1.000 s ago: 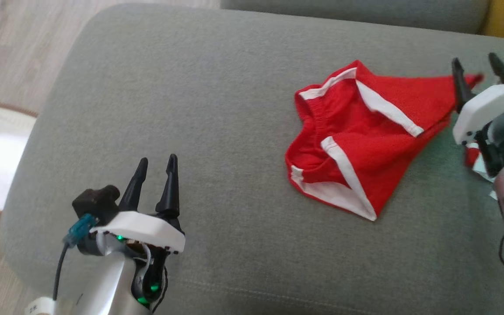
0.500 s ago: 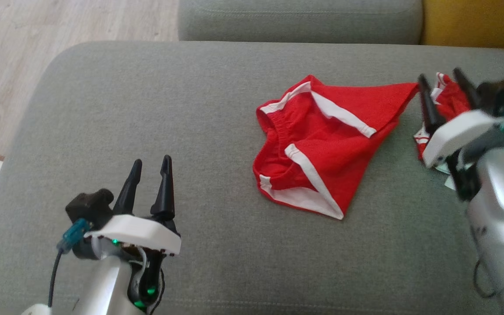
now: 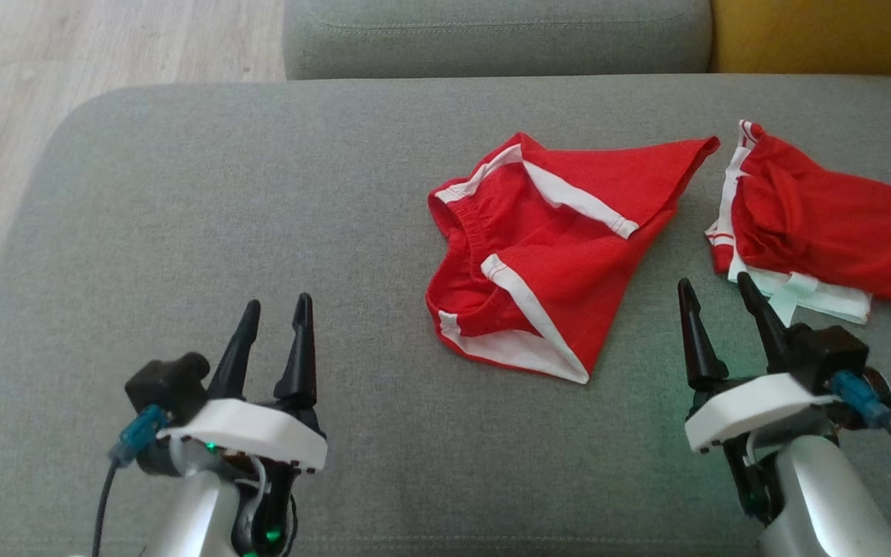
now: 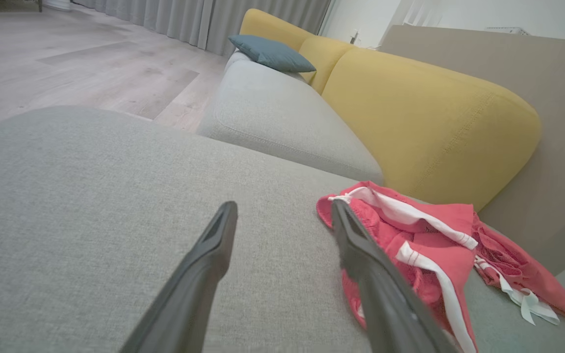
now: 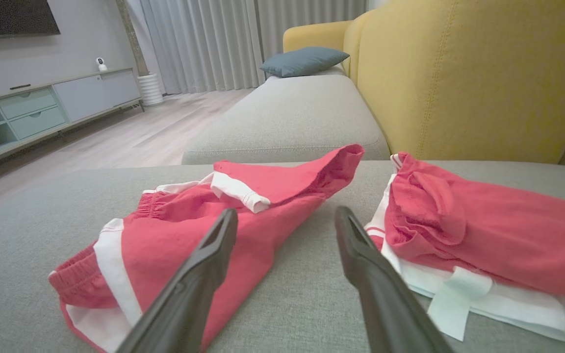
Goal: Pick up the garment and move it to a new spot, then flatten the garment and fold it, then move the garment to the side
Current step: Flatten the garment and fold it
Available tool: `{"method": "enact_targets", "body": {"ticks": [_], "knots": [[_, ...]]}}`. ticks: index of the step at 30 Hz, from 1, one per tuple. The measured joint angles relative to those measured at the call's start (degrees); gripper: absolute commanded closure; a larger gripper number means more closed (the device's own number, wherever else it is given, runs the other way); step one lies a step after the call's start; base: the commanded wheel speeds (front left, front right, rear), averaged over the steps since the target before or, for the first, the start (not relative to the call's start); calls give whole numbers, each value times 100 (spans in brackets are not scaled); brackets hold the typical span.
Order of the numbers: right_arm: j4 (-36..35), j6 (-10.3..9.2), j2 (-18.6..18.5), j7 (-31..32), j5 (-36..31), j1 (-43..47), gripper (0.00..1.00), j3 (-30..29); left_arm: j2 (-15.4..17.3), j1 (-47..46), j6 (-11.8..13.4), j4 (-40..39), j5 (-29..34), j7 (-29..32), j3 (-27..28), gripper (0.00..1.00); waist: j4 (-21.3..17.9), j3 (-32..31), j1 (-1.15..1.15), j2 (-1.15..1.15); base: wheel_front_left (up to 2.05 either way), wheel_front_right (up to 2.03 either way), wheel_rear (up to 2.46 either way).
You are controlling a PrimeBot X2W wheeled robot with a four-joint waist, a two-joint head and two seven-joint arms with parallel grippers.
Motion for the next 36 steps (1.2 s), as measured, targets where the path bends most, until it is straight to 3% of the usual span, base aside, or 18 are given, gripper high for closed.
{"method": "enact_targets", "body": {"ticks": [8, 19, 32, 33, 34, 35, 36], "knots": [[-660, 0, 34, 485, -205, 33, 0, 435, 1, -5, -47, 2, 0, 0, -153, 0, 173, 75, 0, 0, 0, 0, 0], [-163, 0, 56, 1450, -520, -567, 0, 1117, 3, -20, -41, 67, -155, 0, -405, 0, 792, 290, 0, 0, 0, 0, 0], [795, 0, 56, 1651, -1161, -1135, 0, 621, 0, -169, 19, 163, -312, 0, -684, 0, 1567, 604, 0, 0, 0, 0, 0], [827, 0, 56, 1651, -1162, -1155, 20, 561, -1, -169, 36, 162, -315, 0, -695, 0, 1586, 618, 0, 0, 0, 0, 0], [849, 0, 55, 1648, -1162, -1164, 64, 509, -1, -169, 63, 162, -316, 0, -695, 0, 1598, 630, 0, 0, 0, 0, 0], [864, 0, 54, 1622, -1160, -1166, 100, 466, 0, -169, 67, 160, -321, 0, -695, 0, 1604, 639, 0, 0, 0, 0, 0], [879, 0, 54, 1600, -1141, -1167, 100, 439, 0, -169, 68, 160, -321, 0, -694, 0, 1603, 645, 0, 0, 0, 0, 0]]}}
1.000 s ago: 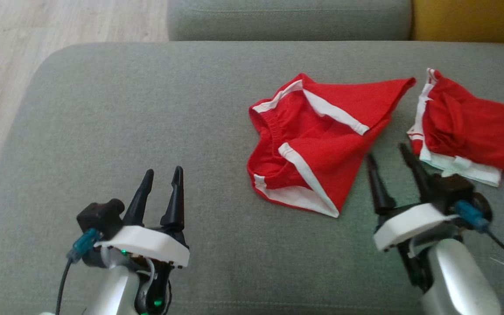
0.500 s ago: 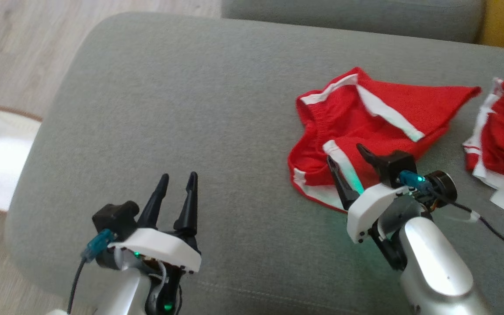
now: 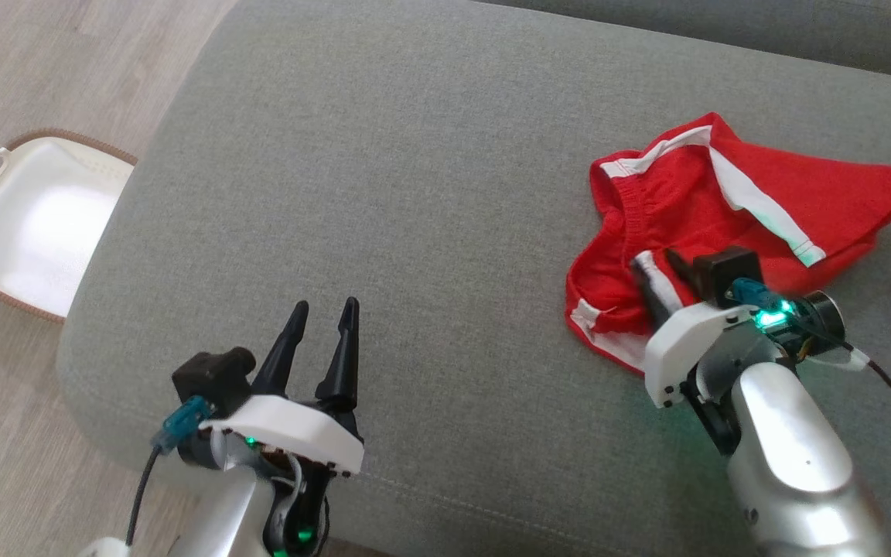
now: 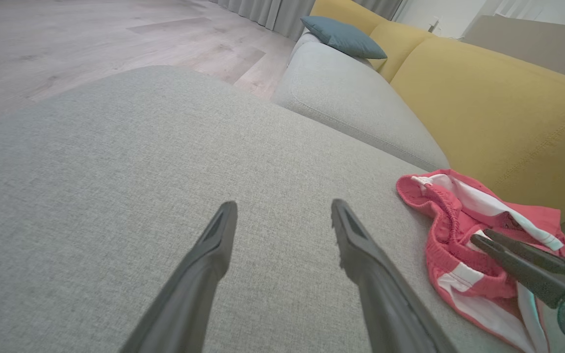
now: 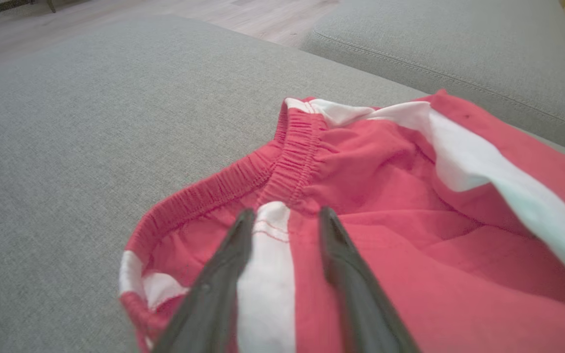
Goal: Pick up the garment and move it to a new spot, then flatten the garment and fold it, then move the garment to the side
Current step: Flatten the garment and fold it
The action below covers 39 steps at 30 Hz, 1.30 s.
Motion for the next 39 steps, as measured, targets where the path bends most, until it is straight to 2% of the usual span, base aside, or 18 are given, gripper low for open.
{"method": "enact_targets", "body": {"ticks": [10, 19, 24, 27, 28, 29, 30, 31, 35, 39], "knots": [[-238, 0, 4, -266, 439, 19, 100, -182, -1, -1, 24, -1, 2, 0, 71, 0, -276, -76, 0, 0, 0, 0, 0], [-1021, 0, 18, -487, 947, 626, 100, -1110, -2, 10, -2, -8, 92, 1, 267, 0, -880, -248, 0, 0, 0, 0, 0], [-1071, 0, 40, -368, 1311, 1221, 100, -1575, 0, 13, -16, -15, 170, 1, 357, 0, -1272, -314, 0, 0, 0, 0, 0], [-1054, 0, 64, -368, 1307, 1412, 100, -1713, -1, 13, -59, -18, 171, 0, 358, 0, -1471, -330, 0, 0, 0, 0, 0], [-1023, 0, 74, -368, 1307, 1432, 89, -1752, -1, 13, -59, -16, 179, 0, 361, 0, -1533, -331, 0, 0, 0, 0, 0], [-966, 0, 77, -367, 1303, 1435, 15, -1793, -1, 13, -59, -16, 199, 0, 363, 0, -1588, -332, 0, 0, 0, 0, 0], [-899, 0, 78, -356, 1243, 1435, 15, -1847, -1, 13, -60, -15, 224, 0, 364, 0, -1641, -332, 0, 0, 0, 0, 0], [-849, 0, 81, -346, 1168, 1435, 0, -1916, -1, 13, -62, -14, 226, 0, 364, 0, -1688, -331, 0, 0, 0, 0, 0], [-747, 0, 81, -558, 1170, 1432, 0, -1992, -1, 10, -93, -7, 230, 0, 370, 0, -1821, -325, 0, 0, 0, 0, 0], [-850, 0, 81, -914, 1214, 1424, 0, -1666, -1, 9, -120, -1, 292, 0, 374, 0, -1897, -350, 0, 0, 0, 0, 0]]}}
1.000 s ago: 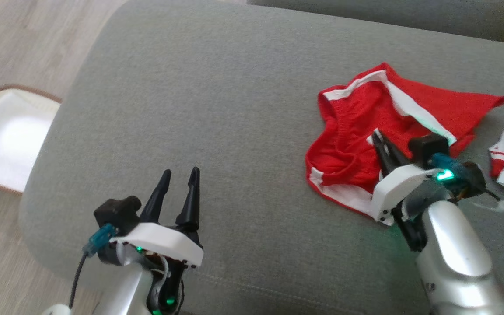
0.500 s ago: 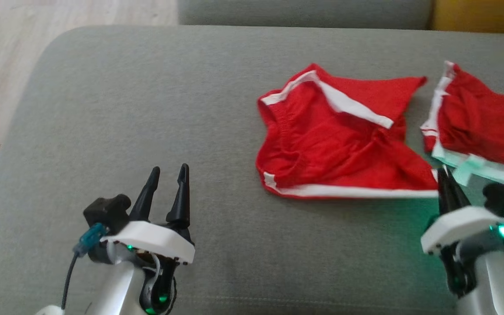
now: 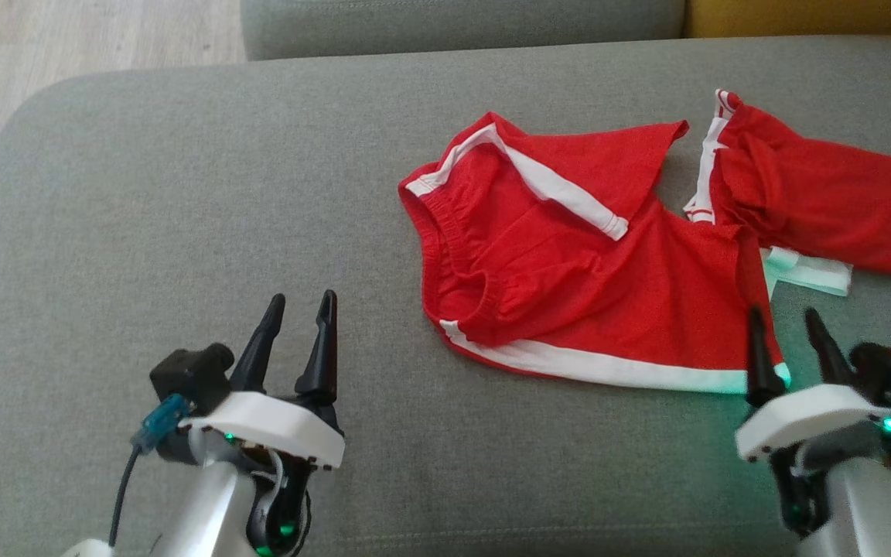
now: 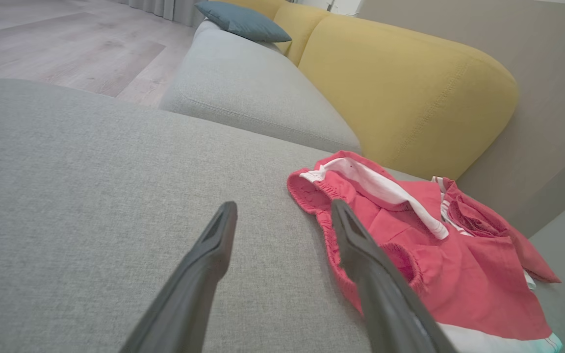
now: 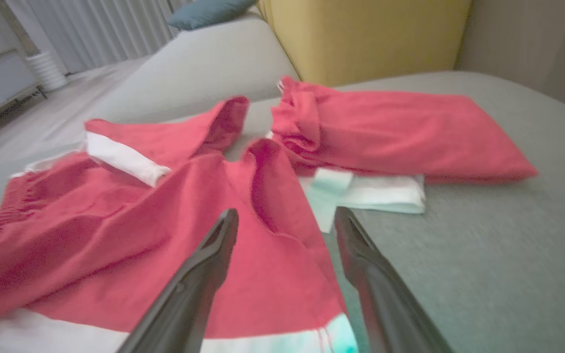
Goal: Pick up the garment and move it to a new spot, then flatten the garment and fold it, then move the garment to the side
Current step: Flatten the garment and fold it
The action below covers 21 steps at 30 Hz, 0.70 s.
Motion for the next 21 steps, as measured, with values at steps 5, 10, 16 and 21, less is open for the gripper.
{"method": "enact_targets", "body": {"ticks": [5, 10, 16, 21], "knots": [[-361, 0, 1, -279, 1, 47, 0, 513, 0, 1, -100, -1, 27, 0, -12, 0, -29, -82, 0, 0, 0, 0, 0], [-597, 0, 1, -358, 130, 432, 0, 697, 1, 5, -192, -5, 41, 0, -32, 0, -74, -96, 0, 0, 0, 0, 0], [-717, 0, 1, -375, 145, 489, 0, 723, 81, -39, -419, 120, 318, 20, -488, 0, -181, -2, 0, 0, 0, 0, 0], [-781, 0, 1, -372, 144, 482, 0, 704, 392, -472, -547, 297, 701, 387, -1348, 0, -293, 134, 0, 0, 0, 0, 0]]}}
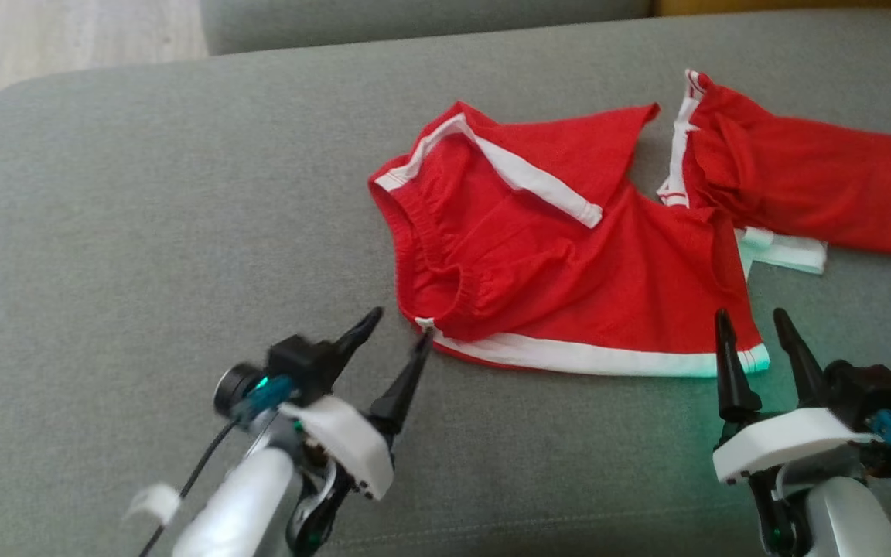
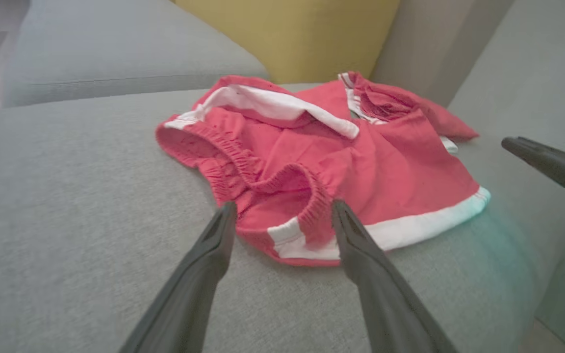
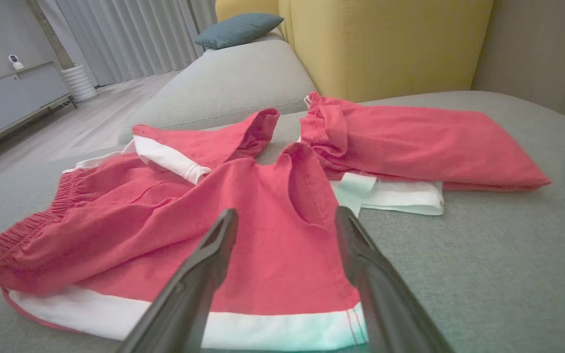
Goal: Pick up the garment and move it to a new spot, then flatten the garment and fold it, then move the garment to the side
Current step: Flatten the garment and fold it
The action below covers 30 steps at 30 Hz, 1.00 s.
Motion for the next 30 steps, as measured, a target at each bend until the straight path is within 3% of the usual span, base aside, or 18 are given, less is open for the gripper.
{"method": "enact_targets", "body": {"ticks": [12, 24, 28, 29, 30], "knots": [[14, 0, 0, -51, 105, -177, 0, -9, 609, -865, -45, 545, 291, 467, -1251, 0, -285, 289, 0, 0, 0, 0, 0], [202, 0, 0, -152, 152, -246, 0, 37, 710, -1299, -45, 948, 479, 338, -1475, 0, -446, 422, 0, 0, 0, 0, 0], [289, 0, 0, -149, 149, -272, 0, 14, 704, -1344, -45, 1071, 275, 422, -1611, 0, -486, 420, 0, 0, 0, 0, 0], [319, 0, 0, -148, 144, -277, 0, 3, 697, -1360, -45, 1074, 202, 420, -1637, 20, -492, 417, 0, 0, 0, 0, 0], [354, 0, 0, -137, 115, -281, 0, -15, 687, -1374, -46, 1077, 138, 412, -1635, 65, -497, 414, 0, 0, 0, 0, 0]]}}
